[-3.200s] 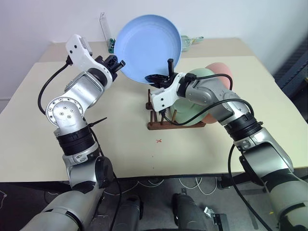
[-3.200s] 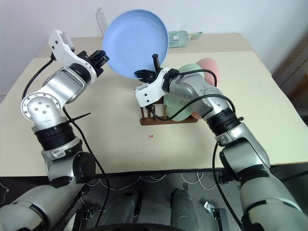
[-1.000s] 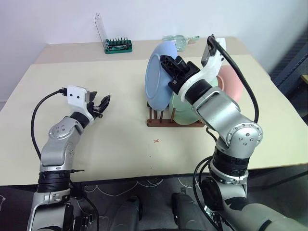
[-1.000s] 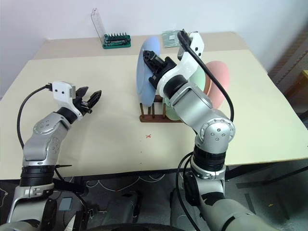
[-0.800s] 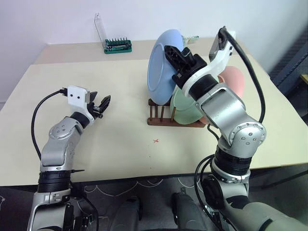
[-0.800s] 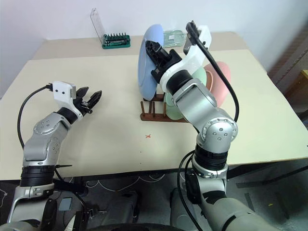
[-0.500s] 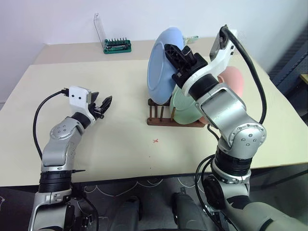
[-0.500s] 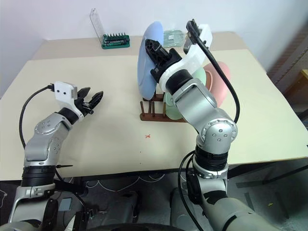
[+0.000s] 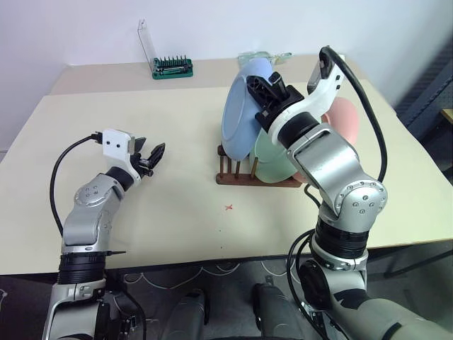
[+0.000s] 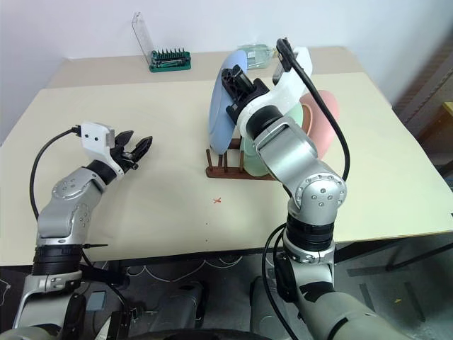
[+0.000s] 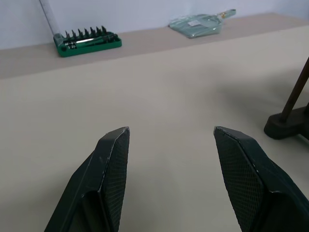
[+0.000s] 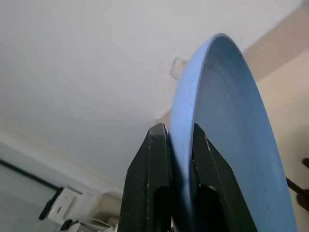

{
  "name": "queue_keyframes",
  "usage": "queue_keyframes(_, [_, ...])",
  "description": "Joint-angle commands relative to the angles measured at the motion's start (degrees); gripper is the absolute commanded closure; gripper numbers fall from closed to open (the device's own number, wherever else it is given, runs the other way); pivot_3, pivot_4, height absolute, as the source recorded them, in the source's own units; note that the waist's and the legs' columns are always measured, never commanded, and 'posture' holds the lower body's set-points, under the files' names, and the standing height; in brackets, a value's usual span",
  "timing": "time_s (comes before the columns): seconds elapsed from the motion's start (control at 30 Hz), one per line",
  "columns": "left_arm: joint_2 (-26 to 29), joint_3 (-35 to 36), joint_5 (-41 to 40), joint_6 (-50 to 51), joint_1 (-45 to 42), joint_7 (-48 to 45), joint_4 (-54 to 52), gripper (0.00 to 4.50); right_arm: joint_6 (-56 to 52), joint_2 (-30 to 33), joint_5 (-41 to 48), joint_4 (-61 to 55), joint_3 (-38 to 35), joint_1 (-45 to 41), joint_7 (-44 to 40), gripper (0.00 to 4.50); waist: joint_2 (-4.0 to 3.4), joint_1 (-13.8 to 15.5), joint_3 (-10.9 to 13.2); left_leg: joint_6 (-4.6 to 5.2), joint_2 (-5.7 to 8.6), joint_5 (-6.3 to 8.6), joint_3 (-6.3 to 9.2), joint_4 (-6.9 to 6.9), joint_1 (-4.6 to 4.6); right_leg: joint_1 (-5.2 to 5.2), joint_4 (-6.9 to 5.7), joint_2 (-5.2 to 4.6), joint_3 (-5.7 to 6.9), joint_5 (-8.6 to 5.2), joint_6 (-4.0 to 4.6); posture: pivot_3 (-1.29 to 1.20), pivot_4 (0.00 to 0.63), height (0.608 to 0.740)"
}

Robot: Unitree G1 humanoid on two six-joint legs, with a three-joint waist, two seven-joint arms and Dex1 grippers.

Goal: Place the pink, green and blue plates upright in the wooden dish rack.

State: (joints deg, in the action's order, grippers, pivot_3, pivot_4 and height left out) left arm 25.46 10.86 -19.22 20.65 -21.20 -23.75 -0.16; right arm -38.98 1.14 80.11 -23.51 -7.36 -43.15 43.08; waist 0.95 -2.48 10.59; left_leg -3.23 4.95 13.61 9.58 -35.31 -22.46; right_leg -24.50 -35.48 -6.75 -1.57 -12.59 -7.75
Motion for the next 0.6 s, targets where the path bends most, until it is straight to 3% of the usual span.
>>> queue_keyframes(0.03, [0.05, 0.82, -0.03, -1.50, -0.10, -0.37, -1.65, 1.68, 1.20, 0.25, 0.64, -0.85, -0.34, -1.02, 0.19, 4.50, 0.00, 0.01, 0.00, 0.00, 0.00, 0.00, 0.00, 0.00, 0.00, 0.00, 0.00, 0.00, 0.00, 0.00, 0.00, 0.00, 0.150, 0.740])
queue_keyframes(0.47, [-0.12, 0.50, -0.10, -2.59, 0.39, -1.64, -1.52, 1.68, -1.02, 2.08, 2.18, 2.64, 0.08, -1.72, 2.10, 4.50, -0.02, 0.02, 0.01, 0.00, 0.00, 0.00, 0.00, 0.02, 0.00, 0.00, 0.03, 0.00, 0.00, 0.00, 0.00, 0.00, 0.150, 0.740])
queue_keyframes(0.6, [-0.23, 0.21, -0.13, -2.58, 1.18, -2.36, -2.13, 1.62, -1.44, 2.72, 2.23, 3.08, 0.30, -2.35, 1.25, 2.99, -0.02, -0.01, 0.01, 0.00, 0.00, 0.00, 0.00, 0.03, 0.00, 0.00, 0.03, 0.00, 0.00, 0.00, 0.00, 0.00, 0.150, 0.740])
